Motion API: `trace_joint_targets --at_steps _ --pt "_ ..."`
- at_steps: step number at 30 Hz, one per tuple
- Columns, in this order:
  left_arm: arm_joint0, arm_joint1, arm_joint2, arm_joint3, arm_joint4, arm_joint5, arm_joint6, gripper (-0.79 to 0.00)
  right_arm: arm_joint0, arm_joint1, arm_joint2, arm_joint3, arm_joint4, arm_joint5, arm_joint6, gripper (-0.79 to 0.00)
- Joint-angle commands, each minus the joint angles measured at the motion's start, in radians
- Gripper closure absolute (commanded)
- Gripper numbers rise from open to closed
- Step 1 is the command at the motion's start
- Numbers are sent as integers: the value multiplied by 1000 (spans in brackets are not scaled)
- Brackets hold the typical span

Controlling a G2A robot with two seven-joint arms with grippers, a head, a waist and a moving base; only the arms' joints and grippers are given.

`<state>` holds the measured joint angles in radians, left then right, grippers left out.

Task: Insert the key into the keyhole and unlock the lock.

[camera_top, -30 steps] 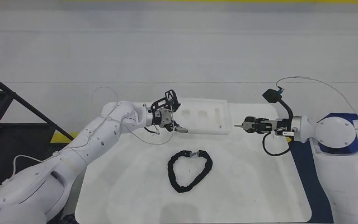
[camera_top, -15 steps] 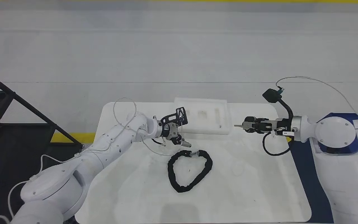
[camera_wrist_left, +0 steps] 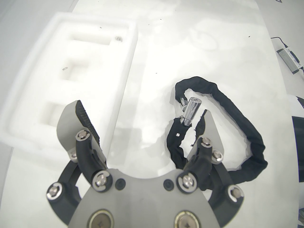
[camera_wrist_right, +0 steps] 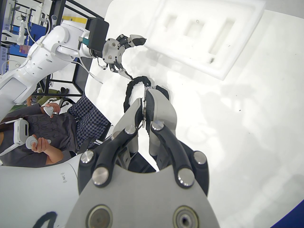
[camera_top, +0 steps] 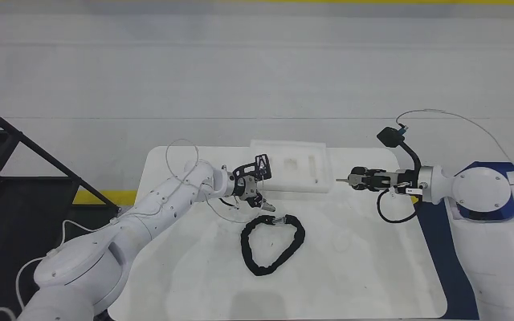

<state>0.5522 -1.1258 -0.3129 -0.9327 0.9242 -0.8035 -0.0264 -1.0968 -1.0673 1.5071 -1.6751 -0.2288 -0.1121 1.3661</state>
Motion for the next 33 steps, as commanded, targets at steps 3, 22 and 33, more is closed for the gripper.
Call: trace_joint_targets --at_steps 3,22,33 --pt "19 1 -12 -20 12 25 7 -785 0 0 0 0 0 0 0 0" --pt "187 33 -44 -60 304 45 263 -785 0 0 0 0 0 0 0 0" --pt "184 -25 -28 7 370 48 289 -727 0 0 0 0 0 0 0 0"
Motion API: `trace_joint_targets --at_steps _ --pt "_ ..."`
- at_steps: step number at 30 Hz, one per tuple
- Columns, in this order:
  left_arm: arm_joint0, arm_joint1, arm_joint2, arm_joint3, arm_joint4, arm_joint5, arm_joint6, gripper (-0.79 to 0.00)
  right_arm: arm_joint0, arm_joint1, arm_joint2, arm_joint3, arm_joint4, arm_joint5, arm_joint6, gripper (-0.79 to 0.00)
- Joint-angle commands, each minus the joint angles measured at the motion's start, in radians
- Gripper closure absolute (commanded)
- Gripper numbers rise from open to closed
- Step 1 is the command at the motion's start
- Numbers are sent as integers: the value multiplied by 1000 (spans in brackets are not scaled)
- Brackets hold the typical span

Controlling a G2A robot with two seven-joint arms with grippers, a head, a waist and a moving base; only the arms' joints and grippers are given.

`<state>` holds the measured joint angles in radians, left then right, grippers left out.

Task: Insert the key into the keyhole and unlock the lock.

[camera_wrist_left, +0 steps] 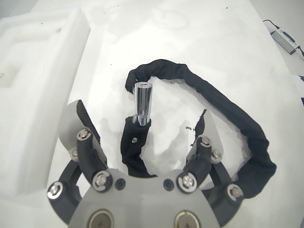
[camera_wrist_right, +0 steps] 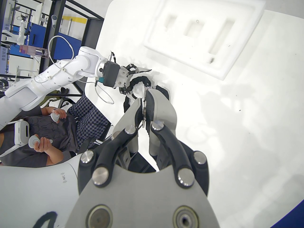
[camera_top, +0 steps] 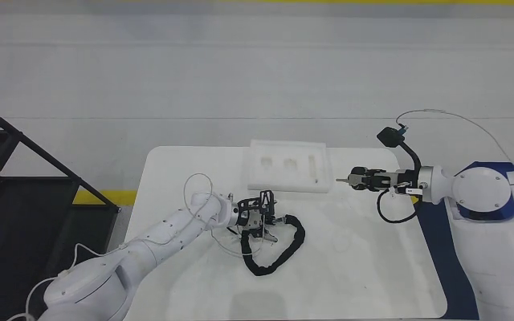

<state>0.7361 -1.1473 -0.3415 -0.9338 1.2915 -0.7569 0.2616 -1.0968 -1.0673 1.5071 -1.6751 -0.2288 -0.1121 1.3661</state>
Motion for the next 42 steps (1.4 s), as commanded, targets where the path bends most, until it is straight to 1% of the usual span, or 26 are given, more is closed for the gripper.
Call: trace_joint_targets --at_steps 1,4,7,9,11,12,13,14,17,18,19,20,21,22,27,32,36,39,42 --pt "0 -9 1 18 6 3 4 -686 0 0 0 0 0 0 0 0" --pt "0 -22 1 46 16 7 14 -680 0 0 0 0 0 0 0 0" --pt "-1 -33 -3 71 22 7 25 -628 0 0 0 0 0 0 0 0" --pt "-4 -41 -3 85 26 0 27 -628 0 0 0 0 0 0 0 0" --pt "-7 -49 -4 96 31 -4 29 -566 0 0 0 0 0 0 0 0" --pt "-8 -53 -5 103 32 -3 28 -511 0 0 0 0 0 0 0 0" --pt "-9 -58 -5 110 33 -3 26 -480 0 0 0 0 0 0 0 0" --pt "-10 -62 -5 117 34 -4 25 -382 0 0 0 0 0 0 0 0" --pt "-13 -75 -6 134 37 -9 22 -283 0 0 0 0 0 0 0 0" --pt "-15 -79 -7 140 39 -9 21 -203 0 0 0 0 0 0 0 0" --pt "-16 -83 -7 145 40 -10 19 -194 0 0 0 0 0 0 0 0" --pt "-18 -87 -9 151 39 -11 18 -142 0 0 0 0 0 0 0 0" --pt "-20 -91 -11 156 37 -12 17 -46 0 0 0 0 0 0 0 0" --pt "-21 -94 -13 163 34 -13 17 0 0 0 0 0 0 0 0 0" --pt "-32 -106 -23 173 27 -64 37 0 0 0 0 0 0 0 0 0" --pt "-52 -106 -42 167 26 -140 77 0 0 0 0 0 0 0 0 0" --pt "-70 -94 -64 142 42 -200 111 0 0 0 0 0 0 0 0 0" --pt "-78 -79 -86 111 52 -246 138 0 0 0 0 0 0 0 0 0" --pt "-76 -61 -99 60 62 -255 159 0 0 0 0 0 0 0 0 0"
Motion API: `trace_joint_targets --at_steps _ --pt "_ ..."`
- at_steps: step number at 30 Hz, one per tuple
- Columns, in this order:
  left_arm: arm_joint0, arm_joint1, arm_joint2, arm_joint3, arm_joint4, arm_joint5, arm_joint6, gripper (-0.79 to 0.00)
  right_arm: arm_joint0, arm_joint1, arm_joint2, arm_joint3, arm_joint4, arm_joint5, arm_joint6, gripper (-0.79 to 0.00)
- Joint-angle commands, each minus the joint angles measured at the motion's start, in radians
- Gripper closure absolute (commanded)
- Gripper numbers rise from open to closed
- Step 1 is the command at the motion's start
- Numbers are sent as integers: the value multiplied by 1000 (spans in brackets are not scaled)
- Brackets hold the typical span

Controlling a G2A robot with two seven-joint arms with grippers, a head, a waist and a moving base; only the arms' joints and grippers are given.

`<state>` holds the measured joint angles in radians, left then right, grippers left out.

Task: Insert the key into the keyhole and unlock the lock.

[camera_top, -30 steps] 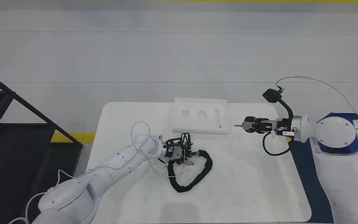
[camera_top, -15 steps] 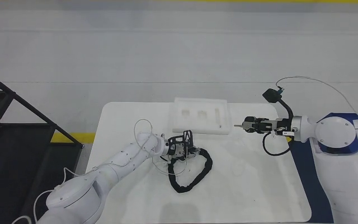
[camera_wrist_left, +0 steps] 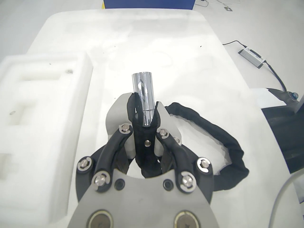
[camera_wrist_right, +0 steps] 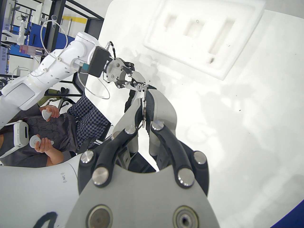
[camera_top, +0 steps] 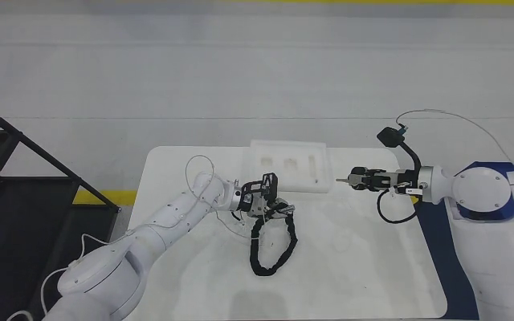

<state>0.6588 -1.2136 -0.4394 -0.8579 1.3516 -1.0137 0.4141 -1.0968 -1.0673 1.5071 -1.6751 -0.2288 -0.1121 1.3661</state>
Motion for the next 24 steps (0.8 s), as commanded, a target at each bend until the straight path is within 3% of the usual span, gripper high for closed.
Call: trace_joint_targets --at_steps 1,6,14,19,24 --pt "1 12 -1 -37 5 1 14 0 0 0 0 0 0 0 0 0" --pt "-22 61 32 -165 36 1 98 0 -13 1 -8 -3 -1 6 -13 0" --pt "-82 143 40 -288 154 1 283 0 -15 19 -19 -25 29 15 119 0" --pt "-92 169 47 -333 202 1 394 0 -40 31 11 -71 105 -3 170 0" --pt "-120 179 71 -352 199 1 394 0 -72 40 28 -116 186 -5 165 0"
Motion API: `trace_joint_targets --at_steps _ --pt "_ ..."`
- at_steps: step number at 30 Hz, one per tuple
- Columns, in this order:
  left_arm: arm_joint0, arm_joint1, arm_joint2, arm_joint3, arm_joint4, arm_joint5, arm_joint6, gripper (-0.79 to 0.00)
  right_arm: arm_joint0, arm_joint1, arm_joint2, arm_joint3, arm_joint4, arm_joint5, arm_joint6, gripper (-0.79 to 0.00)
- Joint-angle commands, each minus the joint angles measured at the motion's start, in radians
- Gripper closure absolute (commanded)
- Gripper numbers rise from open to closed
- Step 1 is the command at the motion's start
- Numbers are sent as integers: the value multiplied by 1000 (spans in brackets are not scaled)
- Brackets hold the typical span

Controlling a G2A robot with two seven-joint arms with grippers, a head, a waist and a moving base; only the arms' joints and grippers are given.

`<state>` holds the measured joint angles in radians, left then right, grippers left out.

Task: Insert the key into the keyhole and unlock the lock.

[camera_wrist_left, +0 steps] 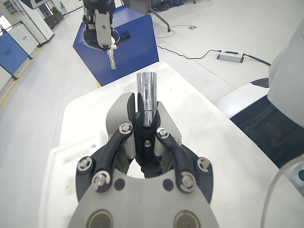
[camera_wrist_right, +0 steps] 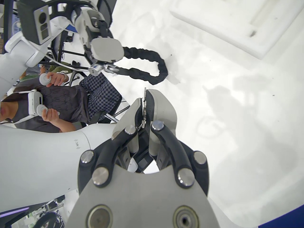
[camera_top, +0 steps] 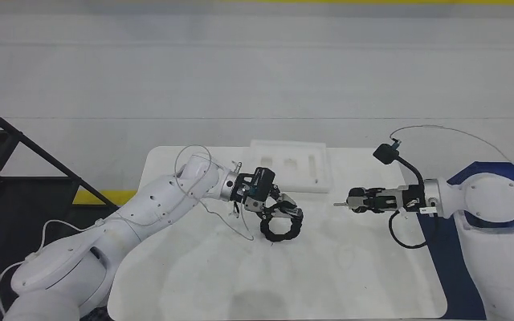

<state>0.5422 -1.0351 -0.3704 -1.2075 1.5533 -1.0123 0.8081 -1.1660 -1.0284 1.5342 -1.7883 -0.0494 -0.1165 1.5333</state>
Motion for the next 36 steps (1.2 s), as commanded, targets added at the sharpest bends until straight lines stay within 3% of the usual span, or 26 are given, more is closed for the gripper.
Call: trace_joint_targets --at_steps 1,18,23,29,36 --pt "-9 1 3 -5 -1 4 3 0 -7 2 0 -9 17 -2 -4 0" --pt "-16 1 4 6 3 21 21 0 -23 8 0 -17 66 -9 -38 0" --pt "7 -4 -16 55 -42 37 -1 0 -53 16 -21 -84 66 -70 3 0" --pt "-47 -42 12 107 102 104 85 0 -122 26 8 -171 21 -51 -88 0" --pt "-119 -111 83 208 236 201 201 0 -249 31 59 -282 -42 -63 -262 0"
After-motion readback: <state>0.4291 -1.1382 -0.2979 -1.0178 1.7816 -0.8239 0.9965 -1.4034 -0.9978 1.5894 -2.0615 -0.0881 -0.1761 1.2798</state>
